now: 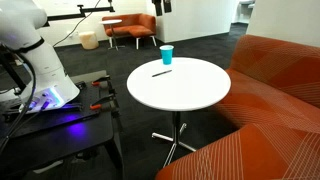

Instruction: Put the pen in the cup

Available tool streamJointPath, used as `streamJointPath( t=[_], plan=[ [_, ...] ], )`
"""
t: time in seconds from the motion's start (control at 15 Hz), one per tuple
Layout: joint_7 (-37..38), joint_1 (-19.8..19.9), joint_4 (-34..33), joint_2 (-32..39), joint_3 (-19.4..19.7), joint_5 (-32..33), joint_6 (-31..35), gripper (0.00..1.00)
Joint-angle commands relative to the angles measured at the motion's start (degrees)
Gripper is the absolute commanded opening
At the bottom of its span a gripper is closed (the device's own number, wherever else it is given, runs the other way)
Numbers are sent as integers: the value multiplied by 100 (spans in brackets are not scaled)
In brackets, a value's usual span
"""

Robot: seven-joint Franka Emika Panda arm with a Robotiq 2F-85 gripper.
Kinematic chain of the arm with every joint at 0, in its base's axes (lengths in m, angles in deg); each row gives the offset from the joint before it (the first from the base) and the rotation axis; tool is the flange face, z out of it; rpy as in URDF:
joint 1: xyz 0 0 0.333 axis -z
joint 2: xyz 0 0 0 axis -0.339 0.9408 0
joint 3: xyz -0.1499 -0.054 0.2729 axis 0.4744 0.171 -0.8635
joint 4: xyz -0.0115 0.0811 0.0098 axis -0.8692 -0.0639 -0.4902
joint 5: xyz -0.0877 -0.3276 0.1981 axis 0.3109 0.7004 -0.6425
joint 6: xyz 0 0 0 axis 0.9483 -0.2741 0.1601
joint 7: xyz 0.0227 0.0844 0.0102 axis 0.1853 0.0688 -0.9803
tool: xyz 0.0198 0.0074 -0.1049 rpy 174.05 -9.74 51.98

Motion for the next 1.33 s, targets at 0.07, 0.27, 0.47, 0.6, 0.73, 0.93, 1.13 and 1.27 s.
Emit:
streamJointPath(
  t=[0.07,0.27,0.47,0.6,0.73,0.93,1.13,1.27],
  plan=[
    [3,-17,-9,0,14,2,-14,100],
    [3,-17,-9,0,14,2,-14,100],
    [-122,-85,-6,37,37,-121,393,100],
    [-246,-169,0,109,44,-260,939,100],
    [-464,-297,22,220,49,-517,1543,100],
    [-865,-523,57,421,27,-1037,2147,100],
    [-1209,-780,71,613,-47,-1595,2409,100],
    [-1372,-944,86,719,-136,-1942,2477,100]
  ],
)
